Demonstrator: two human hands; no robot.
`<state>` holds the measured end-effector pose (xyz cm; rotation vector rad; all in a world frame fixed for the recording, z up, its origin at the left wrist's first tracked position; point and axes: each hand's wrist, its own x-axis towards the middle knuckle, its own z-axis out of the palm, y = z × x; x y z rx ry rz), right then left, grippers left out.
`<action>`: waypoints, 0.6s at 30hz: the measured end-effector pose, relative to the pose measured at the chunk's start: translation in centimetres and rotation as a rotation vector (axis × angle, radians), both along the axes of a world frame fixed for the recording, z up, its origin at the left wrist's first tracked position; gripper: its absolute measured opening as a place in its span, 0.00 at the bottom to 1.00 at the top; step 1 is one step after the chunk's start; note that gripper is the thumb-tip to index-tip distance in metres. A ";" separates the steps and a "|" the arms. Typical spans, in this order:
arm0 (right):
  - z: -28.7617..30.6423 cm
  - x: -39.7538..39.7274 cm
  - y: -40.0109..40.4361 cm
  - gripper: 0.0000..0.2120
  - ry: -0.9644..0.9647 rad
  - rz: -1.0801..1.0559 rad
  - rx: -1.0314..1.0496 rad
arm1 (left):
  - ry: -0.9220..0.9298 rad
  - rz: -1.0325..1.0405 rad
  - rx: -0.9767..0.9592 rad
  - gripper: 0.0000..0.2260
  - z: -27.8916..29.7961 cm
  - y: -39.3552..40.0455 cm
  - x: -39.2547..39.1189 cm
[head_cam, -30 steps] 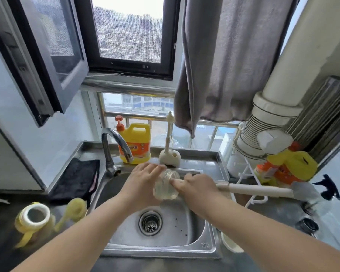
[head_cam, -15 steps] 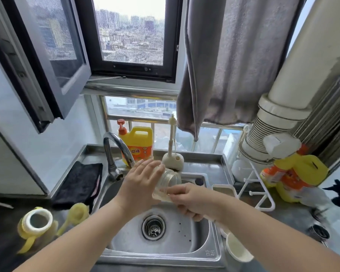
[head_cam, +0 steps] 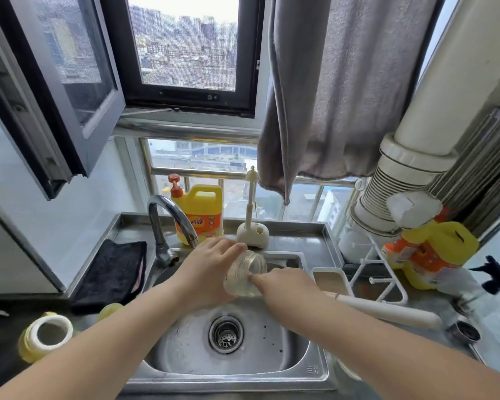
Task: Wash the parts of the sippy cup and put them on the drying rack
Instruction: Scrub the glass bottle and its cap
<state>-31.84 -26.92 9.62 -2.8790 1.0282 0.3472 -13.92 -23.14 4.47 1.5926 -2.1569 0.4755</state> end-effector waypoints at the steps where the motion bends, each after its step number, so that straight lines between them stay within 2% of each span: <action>1: 0.3 0.2 0.1 0.13 -0.036 -0.057 0.145 | -0.016 -0.011 -0.025 0.41 -0.1 0.0 0.0; 3: 0.8 0.1 0.0 0.12 -0.171 -0.194 0.536 | -0.039 -0.034 -0.079 0.40 -0.8 -0.1 0.2; 6: 1.1 -0.6 -0.4 0.11 -0.567 -0.476 1.297 | 0.002 0.030 -0.183 0.40 -1.4 -0.2 0.2; 8: 1.2 -0.7 -0.5 0.13 -0.747 -0.505 1.526 | 0.057 0.109 -0.238 0.40 -1.6 0.0 -0.4; 11: 1.1 -0.5 -0.7 0.16 -0.789 -0.523 1.496 | 0.052 0.077 -0.202 0.37 -2.7 0.6 -0.9; 14: 0.9 -1.0 -1.0 0.14 -0.718 -0.549 1.312 | -0.052 0.004 -0.149 0.33 -2.4 0.9 -0.5; 17: 1.0 -1.1 -0.7 0.13 -0.555 -0.474 1.057 | -0.115 0.029 -0.053 0.48 0.1 -0.4 0.1; 18: 1.1 -0.9 -0.5 0.14 -0.506 -0.430 0.967 | -0.123 0.033 -0.024 0.49 0.9 -0.9 0.2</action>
